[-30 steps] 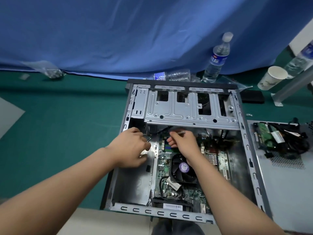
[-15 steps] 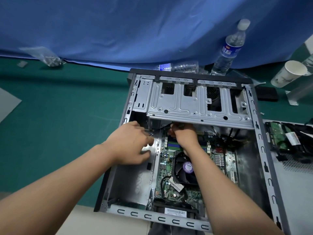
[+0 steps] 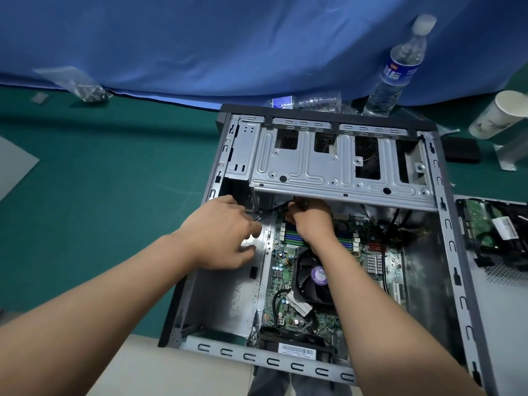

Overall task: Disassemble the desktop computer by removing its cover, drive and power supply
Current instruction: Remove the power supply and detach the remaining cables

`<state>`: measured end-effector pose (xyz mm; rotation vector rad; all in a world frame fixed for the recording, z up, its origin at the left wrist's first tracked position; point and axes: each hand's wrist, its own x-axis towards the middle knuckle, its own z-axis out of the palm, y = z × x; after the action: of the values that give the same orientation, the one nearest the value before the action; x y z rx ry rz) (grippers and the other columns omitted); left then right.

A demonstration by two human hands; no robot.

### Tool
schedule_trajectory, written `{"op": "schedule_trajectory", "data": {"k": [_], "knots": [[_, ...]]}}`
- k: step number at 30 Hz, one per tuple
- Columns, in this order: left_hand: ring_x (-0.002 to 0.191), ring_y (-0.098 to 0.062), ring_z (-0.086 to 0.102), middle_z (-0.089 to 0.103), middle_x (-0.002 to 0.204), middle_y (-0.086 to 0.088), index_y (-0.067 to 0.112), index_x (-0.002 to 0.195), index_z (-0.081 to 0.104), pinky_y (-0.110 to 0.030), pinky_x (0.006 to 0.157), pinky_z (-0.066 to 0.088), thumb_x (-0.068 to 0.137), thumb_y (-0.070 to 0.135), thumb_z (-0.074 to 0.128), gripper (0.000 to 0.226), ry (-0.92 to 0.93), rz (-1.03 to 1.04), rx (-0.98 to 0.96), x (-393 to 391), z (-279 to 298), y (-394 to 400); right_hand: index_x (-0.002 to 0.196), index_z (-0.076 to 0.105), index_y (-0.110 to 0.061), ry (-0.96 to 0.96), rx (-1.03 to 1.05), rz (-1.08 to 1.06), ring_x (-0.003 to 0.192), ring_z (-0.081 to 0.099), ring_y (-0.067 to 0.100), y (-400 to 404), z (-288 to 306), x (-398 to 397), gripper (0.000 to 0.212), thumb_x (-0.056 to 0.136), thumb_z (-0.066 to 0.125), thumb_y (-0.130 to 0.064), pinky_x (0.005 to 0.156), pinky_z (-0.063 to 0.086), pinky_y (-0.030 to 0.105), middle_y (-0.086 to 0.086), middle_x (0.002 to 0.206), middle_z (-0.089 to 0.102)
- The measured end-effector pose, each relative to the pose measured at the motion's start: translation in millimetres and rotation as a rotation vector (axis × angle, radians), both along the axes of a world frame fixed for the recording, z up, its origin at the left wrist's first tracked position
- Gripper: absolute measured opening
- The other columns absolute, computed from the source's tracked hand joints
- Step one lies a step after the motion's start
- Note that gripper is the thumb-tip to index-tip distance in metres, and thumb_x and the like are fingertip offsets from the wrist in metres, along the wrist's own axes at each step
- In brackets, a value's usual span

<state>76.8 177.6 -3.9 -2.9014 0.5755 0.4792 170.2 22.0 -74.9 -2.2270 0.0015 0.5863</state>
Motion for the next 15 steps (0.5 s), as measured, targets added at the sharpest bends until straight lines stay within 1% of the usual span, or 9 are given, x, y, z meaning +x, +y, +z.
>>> {"op": "schedule_trajectory", "data": {"k": [3, 5, 8, 11, 13, 15], "knots": [[0.094, -0.016, 0.058, 0.068, 0.094, 0.006, 0.028, 0.101, 0.059, -0.031, 0.094, 0.034, 0.077, 0.052, 0.021, 0.05, -0.001, -0.004, 0.018, -0.1, -1.1, 0.3, 0.092, 0.066, 0.003, -0.01, -0.029, 0.042, 0.086, 0.063, 0.032, 3.1, 1.6, 1.2, 0.026, 0.095, 0.052, -0.019, 0.066, 0.039, 0.024, 0.02, 0.097, 0.067], [0.093, -0.016, 0.059, 0.067, 0.094, 0.006, 0.027, 0.101, 0.059, -0.031, 0.094, 0.034, 0.077, 0.052, 0.021, 0.051, 0.002, -0.004, 0.023, 0.0, -1.0, 0.2, 0.086, 0.062, 0.0, 0.007, -0.044, 0.06, 0.086, 0.064, 0.034, 7.8, 2.3, 0.8, 0.023, 0.094, 0.051, -0.018, 0.065, 0.041, 0.026, 0.022, 0.094, 0.066], [0.093, -0.016, 0.059, 0.068, 0.093, 0.005, 0.027, 0.1, 0.06, -0.032, 0.093, 0.034, 0.077, 0.051, 0.022, 0.051, 0.006, 0.0, 0.019, 0.2, -0.4, -0.3, 0.085, 0.059, -0.003, 0.016, -0.074, 0.079, 0.088, 0.064, 0.034, 15.0, 2.4, -0.5, 0.02, 0.094, 0.05, -0.018, 0.067, 0.04, 0.026, 0.021, 0.097, 0.066], [0.093, -0.017, 0.059, 0.068, 0.093, 0.004, 0.026, 0.101, 0.06, -0.032, 0.094, 0.034, 0.077, 0.052, 0.023, 0.051, 0.016, 0.004, 0.011, -0.1, -0.4, -0.6, 0.093, 0.063, 0.002, 0.006, -0.051, 0.037, 0.088, 0.063, 0.031, 15.2, 1.9, 0.2, 0.023, 0.095, 0.049, -0.016, 0.067, 0.041, 0.026, 0.019, 0.098, 0.066], [0.093, -0.017, 0.059, 0.068, 0.094, 0.004, 0.026, 0.101, 0.06, -0.032, 0.094, 0.034, 0.077, 0.052, 0.022, 0.051, 0.015, 0.002, 0.01, 0.0, 0.1, -0.6, 0.098, 0.064, 0.001, 0.019, -0.069, 0.044, 0.081, 0.059, 0.027, 12.8, 2.1, 0.8, 0.021, 0.095, 0.049, -0.012, 0.063, 0.038, 0.025, 0.018, 0.098, 0.065], [0.094, -0.017, 0.06, 0.068, 0.094, 0.004, 0.027, 0.102, 0.06, -0.032, 0.094, 0.035, 0.077, 0.052, 0.023, 0.052, 0.012, 0.0, 0.012, 0.0, 0.3, -0.6, 0.1, 0.063, 0.0, 0.041, -0.082, 0.057, 0.074, 0.055, 0.024, 10.7, 0.6, 1.8, 0.019, 0.095, 0.049, -0.012, 0.058, 0.037, 0.023, 0.014, 0.093, 0.063]]}}
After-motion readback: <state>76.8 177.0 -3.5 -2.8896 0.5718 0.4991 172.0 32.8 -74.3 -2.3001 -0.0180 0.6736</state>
